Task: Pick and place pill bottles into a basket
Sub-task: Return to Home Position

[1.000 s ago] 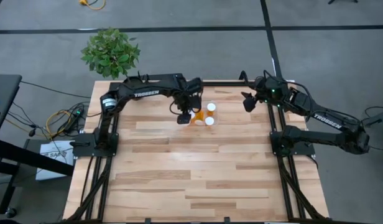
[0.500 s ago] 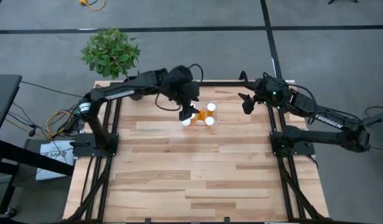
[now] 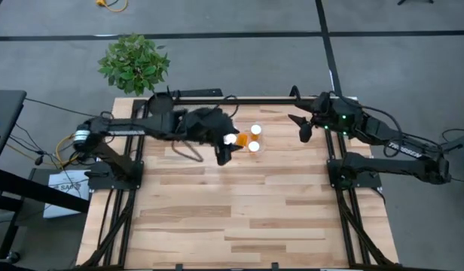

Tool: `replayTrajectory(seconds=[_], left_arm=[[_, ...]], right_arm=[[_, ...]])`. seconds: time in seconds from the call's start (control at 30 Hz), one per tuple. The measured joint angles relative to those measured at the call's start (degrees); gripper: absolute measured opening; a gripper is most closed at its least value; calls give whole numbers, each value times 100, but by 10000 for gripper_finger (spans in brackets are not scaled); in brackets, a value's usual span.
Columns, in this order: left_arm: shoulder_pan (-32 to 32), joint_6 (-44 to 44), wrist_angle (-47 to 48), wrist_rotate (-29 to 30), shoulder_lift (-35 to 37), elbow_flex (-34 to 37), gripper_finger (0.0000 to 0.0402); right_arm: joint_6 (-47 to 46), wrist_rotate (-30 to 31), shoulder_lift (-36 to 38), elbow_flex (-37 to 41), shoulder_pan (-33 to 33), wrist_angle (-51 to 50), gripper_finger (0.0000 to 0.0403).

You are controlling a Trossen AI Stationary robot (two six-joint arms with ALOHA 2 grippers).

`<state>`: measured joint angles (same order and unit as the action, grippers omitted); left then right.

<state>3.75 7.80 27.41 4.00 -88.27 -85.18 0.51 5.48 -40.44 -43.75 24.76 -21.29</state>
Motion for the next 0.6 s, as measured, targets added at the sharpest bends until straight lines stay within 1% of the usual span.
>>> replayTrajectory(seconds=[0.17, 0.33, 0.5, 0.6], left_arm=[[-258, 643, -1626, 347, 967, 1802, 268], [-499, 934, -2685, 840, 1958, 3234, 268], [-525, 964, -3033, 893, 3102, 4278, 268], [-521, 964, -3045, 891, 3853, 4774, 268]], right_arm=[[2, 2, 262, 0, -1, -17, 234], [1, -200, 380, 0, -1, -309, 234], [-64, -236, 378, 0, -1, -1207, 234], [-539, -249, 375, 0, -1, -1296, 234]])
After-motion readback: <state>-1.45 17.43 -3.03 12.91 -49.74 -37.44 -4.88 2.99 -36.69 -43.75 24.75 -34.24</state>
